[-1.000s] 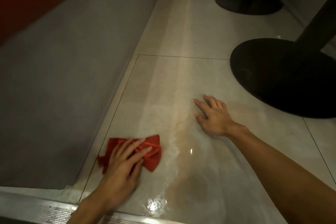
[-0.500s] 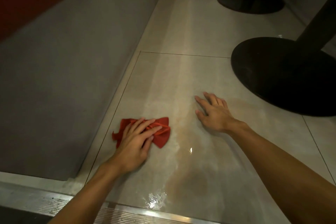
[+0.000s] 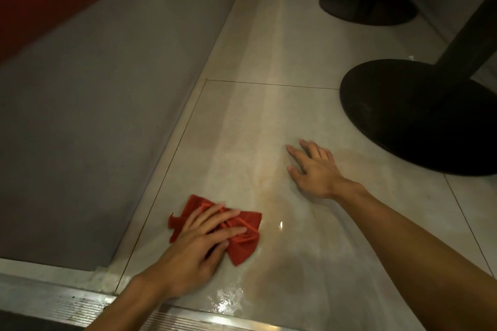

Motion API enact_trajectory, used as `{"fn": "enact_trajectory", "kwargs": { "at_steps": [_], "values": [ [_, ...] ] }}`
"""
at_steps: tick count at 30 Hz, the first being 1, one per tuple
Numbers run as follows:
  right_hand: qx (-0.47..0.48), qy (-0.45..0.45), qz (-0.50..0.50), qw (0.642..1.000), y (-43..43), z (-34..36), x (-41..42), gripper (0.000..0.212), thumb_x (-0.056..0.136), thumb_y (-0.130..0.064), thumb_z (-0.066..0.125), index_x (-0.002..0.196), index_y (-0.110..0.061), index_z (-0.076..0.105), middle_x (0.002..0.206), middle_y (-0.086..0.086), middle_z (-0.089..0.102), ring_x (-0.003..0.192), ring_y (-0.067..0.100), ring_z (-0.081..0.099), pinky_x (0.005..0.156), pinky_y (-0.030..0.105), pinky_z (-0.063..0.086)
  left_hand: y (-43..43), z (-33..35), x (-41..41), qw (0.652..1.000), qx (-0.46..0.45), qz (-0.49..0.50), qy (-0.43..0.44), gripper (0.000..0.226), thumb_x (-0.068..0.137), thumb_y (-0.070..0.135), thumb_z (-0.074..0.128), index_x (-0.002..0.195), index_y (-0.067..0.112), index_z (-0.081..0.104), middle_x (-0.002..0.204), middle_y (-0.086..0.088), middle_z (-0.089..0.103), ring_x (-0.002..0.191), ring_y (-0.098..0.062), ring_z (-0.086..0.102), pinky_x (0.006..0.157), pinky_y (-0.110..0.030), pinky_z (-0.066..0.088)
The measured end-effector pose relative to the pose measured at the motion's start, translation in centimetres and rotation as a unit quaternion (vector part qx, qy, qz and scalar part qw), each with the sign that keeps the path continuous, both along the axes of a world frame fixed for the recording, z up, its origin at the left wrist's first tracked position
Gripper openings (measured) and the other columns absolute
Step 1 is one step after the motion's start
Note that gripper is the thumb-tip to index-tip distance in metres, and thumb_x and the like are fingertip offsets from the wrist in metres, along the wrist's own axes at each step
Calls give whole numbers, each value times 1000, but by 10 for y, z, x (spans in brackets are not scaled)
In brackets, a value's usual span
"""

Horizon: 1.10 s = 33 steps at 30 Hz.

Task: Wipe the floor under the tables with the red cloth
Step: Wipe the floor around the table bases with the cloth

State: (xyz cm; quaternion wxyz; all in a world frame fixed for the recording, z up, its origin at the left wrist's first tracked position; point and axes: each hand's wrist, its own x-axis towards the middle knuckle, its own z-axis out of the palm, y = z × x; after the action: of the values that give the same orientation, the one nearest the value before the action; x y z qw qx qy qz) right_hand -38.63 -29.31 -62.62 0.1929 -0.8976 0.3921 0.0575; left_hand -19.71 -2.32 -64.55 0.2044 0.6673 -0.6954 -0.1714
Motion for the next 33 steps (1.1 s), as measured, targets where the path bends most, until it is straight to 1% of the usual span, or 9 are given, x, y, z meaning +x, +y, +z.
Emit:
{"fn": "enact_trajectory", "kwargs": {
  "at_steps": [3,6,11,15,20,24,26,30,33],
  "values": [
    [-3,-5,0,1000,0,-2,-1,60,100,-49,31,154,-34,10,163,1,-1,149,22,-7,120,47,-1,-2,2,16,1000,1,3,14,39,97,42,38,132,47,52,150,29,32,146,-5,15,119,-33,9],
    [2,-5,-1,1000,1,-1,-1,60,101,-49,30,155,-34,9,163,1,-2,149,22,-9,120,47,-3,-29,-2,26,998,-15,64,13,41,95,42,36,132,43,55,148,23,38,144,-5,21,117,-39,16],
    [2,-2,-2,1000,1,-1,-1,60,100,-50,29,155,-35,9,163,0,-2,149,21,-9,120,47,-3,-91,-2,27,990,-3,143,0,44,92,38,37,131,36,57,146,9,46,141,-21,30,114,-40,17],
    [3,3,-4,1000,0,-1,0,60,100,-52,30,154,-35,9,163,0,-3,149,22,-10,120,47,-3,-111,1,19,988,17,151,4,47,90,35,37,133,34,56,148,8,43,142,-23,26,115,-41,13],
    [4,-2,-5,1000,0,-1,-1,60,100,-52,31,154,-36,11,163,1,-2,149,20,-9,120,45,-3,-68,1,7,997,10,73,21,41,93,40,38,130,43,55,148,19,40,144,-10,21,119,-42,8],
    [6,-3,2,1000,-1,-1,-3,60,100,-51,30,154,-35,9,164,0,-4,149,21,-10,120,46,-4,-10,6,0,1000,20,15,16,38,97,43,39,132,49,51,151,30,30,146,-2,12,120,-31,1],
    [4,-1,5,1000,0,-1,-3,60,100,-50,29,155,-35,9,164,1,-4,149,21,-10,120,46,-4,11,4,10,999,18,31,5,37,98,44,39,133,51,49,151,30,29,146,-4,14,119,-35,6],
    [7,3,4,1000,1,0,-2,60,100,-50,29,155,-34,8,163,0,-5,149,21,-11,120,48,-2,30,-3,19,988,-1,155,-4,41,97,44,35,136,50,46,150,25,34,146,-8,20,116,-52,22],
    [1,7,-1,1000,1,-1,-1,60,100,-50,30,154,-35,9,163,1,-4,149,21,-10,120,47,-2,39,-5,-9,981,-15,193,-21,42,95,42,37,135,46,47,149,24,35,142,-12,25,112,-51,27]
  ]
}}
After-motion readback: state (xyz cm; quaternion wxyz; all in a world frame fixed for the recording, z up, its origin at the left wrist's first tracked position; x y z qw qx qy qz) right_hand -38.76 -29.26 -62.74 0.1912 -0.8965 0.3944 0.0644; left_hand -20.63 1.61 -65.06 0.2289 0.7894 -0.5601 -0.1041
